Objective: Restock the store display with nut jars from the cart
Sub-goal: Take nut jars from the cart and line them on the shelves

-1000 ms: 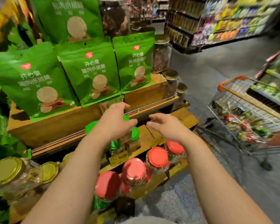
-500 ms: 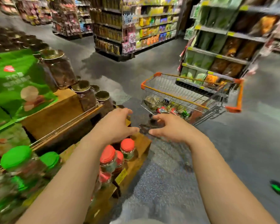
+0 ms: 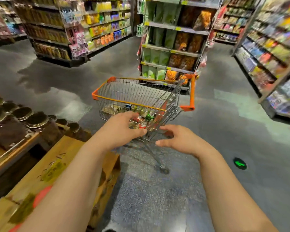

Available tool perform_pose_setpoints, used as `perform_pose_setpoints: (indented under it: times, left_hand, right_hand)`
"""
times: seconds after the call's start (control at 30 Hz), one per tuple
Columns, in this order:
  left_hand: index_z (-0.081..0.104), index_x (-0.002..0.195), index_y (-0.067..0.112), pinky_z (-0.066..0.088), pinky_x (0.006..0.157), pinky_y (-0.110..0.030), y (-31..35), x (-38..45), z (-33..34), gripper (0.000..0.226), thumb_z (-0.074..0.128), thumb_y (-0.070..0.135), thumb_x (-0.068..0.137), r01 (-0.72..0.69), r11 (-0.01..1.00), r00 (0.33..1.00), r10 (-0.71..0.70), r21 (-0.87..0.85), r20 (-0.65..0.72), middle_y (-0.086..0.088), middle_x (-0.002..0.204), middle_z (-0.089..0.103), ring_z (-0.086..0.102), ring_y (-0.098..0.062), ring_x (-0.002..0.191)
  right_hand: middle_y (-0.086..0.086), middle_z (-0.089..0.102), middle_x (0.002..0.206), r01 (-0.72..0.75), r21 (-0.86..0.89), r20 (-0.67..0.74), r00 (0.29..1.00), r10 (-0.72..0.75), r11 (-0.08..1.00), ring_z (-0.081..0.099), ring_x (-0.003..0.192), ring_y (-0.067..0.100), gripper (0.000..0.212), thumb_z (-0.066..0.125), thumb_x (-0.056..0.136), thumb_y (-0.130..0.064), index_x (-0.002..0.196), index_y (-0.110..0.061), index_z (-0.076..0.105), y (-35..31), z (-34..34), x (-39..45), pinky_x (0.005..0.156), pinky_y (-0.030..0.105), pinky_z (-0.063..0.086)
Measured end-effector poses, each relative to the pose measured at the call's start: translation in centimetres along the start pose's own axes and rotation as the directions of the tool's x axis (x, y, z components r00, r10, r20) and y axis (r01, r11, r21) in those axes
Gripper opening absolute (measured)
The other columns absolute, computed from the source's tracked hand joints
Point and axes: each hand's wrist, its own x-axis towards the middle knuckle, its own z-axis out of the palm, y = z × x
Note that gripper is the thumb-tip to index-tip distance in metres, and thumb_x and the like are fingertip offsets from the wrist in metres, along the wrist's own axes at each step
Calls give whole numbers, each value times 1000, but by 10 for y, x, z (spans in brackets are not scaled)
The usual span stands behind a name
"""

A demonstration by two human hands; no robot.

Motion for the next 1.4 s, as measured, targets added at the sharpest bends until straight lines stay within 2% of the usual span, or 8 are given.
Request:
perform_pose_setpoints:
  times: [0.17, 0.37, 0.47, 0.7, 0.8, 0.97, 1.13, 1.4]
  left_hand:
    - [47, 149, 30, 42, 100, -33, -12, 60, -8, 70, 71, 56, 88, -9, 997, 1000, 10, -74, 5, 2, 151, 51, 49, -19, 136]
    - [48, 148, 29, 46, 100, -36, -40, 159, -43, 71, 73, 56, 87, -15, 997, 999, 12, -73, -48, 1, 149, 54, 55, -21, 127]
    - [47, 148, 28, 46, 103, -37, -52, 213, -66, 71, 71, 56, 87, -20, 1000, 998, 18, -21, -67, 0, 149, 54, 54, -23, 131]
    - [48, 148, 28, 43, 95, -33, -80, 313, -92, 71, 71, 57, 88, 27, 1000, 998, -27, 10, -61, -1, 148, 55, 54, -23, 130]
    - [49, 148, 26, 43, 89, -31, -89, 347, -81, 68, 71, 53, 89, 70, 997, 997, -70, 25, -16, -7, 142, 59, 58, -26, 124]
    - [50, 148, 25, 46, 97, -33, -108, 415, -64, 68, 71, 53, 89, 112, 992, 993, -115, 58, 41, -10, 143, 58, 57, -28, 128]
    - [48, 149, 25, 44, 106, -36, -139, 497, -50, 73, 71, 57, 87, 230, 970, 972, -233, 78, 37, -9, 150, 52, 52, -28, 134]
    - [40, 153, 29, 42, 110, -38, -188, 639, 8, 77, 75, 50, 87, 406, 908, 897, -418, 104, 142, -16, 155, 42, 45, -33, 139]
  right_hand:
    - [0, 52, 151, -11, 34, 40, 999, 10, 999, 51, 136, 18, 79, 80, 80, -54, 148, -31, 48, 7, -8, 55, 114, 42, 42]
    - [-1, 52, 149, 8, -53, 99, 995, -3, 999, 50, 134, 19, 75, 76, 86, -51, 151, -28, 46, -12, -38, 150, 100, 28, 41]
    - [-8, 54, 141, -7, 2, 65, 998, 7, 1000, 55, 128, 18, 74, 77, 86, -49, 150, -28, 48, -21, -60, 205, 108, 35, 45]
    - [3, 57, 143, -63, 215, -78, 994, 82, 975, 55, 130, 18, 69, 77, 88, -43, 148, -26, 49, -17, -81, 308, 111, 40, 45]
    - [4, 55, 147, -67, 235, -40, 996, 79, 970, 53, 132, 16, 70, 76, 88, -42, 150, -24, 48, -4, -82, 343, 111, 40, 45]
    - [4, 50, 153, -98, 172, 62, 994, 88, 980, 52, 134, 20, 71, 74, 89, -45, 151, -23, 46, 25, -85, 419, 110, 33, 41]
    - [8, 48, 154, -161, 255, 190, 975, 114, 953, 48, 139, 23, 70, 74, 91, -39, 152, -21, 44, 56, -86, 522, 112, 33, 40]
    - [10, 54, 147, -381, 406, 319, 911, 263, 830, 58, 127, 26, 71, 79, 89, -20, 151, -16, 44, 115, -51, 687, 109, 38, 46]
